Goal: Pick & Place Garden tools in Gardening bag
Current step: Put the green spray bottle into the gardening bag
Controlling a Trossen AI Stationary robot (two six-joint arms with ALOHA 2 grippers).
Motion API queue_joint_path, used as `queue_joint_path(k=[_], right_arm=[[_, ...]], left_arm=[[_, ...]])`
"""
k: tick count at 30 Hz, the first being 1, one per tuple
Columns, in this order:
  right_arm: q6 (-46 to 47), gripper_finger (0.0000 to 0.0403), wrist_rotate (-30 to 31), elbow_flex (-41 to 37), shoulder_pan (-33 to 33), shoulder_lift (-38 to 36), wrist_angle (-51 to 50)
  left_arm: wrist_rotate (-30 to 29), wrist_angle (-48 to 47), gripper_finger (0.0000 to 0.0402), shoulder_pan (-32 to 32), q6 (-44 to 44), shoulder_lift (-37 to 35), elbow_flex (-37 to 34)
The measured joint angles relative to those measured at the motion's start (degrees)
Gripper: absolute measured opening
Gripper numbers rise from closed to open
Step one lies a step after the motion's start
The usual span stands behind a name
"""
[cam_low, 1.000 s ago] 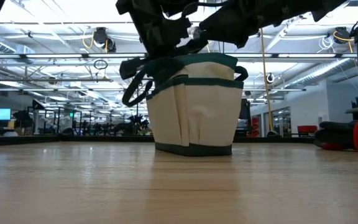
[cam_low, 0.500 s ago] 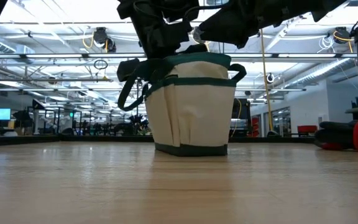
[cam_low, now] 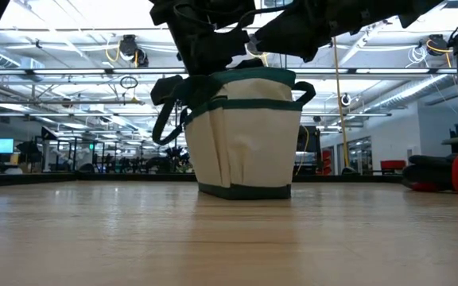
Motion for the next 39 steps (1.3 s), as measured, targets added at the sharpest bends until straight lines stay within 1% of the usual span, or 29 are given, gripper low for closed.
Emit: queue_joint_path(k=[3,8,14,20,29,39], right_arm=[[0.0,0.0174,-0.1,0.0,0.0,0.0,-0.6],[0.4,0.0171,-0.2,0.0,0.1,0.0,-3.3],[3.0,0.0171,0.0,0.0,0.9,0.0,-3.5],[3.0,0.0171,0.0,0.0,2.6,0.0,-4.4],[3.0,0.0171,0.0,0.0,4.6,0.0,-5.1],[2.8,0.0171,0.0,0.0,6.0,0.0,-7.6]], left_arm=[[-0.4,0.0,0.0146,-0.4,-2.0,-0.4,0.0],[-5.6,-0.1,0.0131,-1.7,-2.6,-2.4,-0.1],[-6.0,-0.4,0.0121,-2.3,-6.4,-5.2,-0.1],[-6.5,-1.2,0.0113,-2.8,-16.1,-9.2,-0.1],[-6.6,-3.8,0.0111,-4.5,-26.7,-15.6,-0.1],[-6.6,-12.4,0.0111,-9.0,-40.3,-16.9,-0.1]])
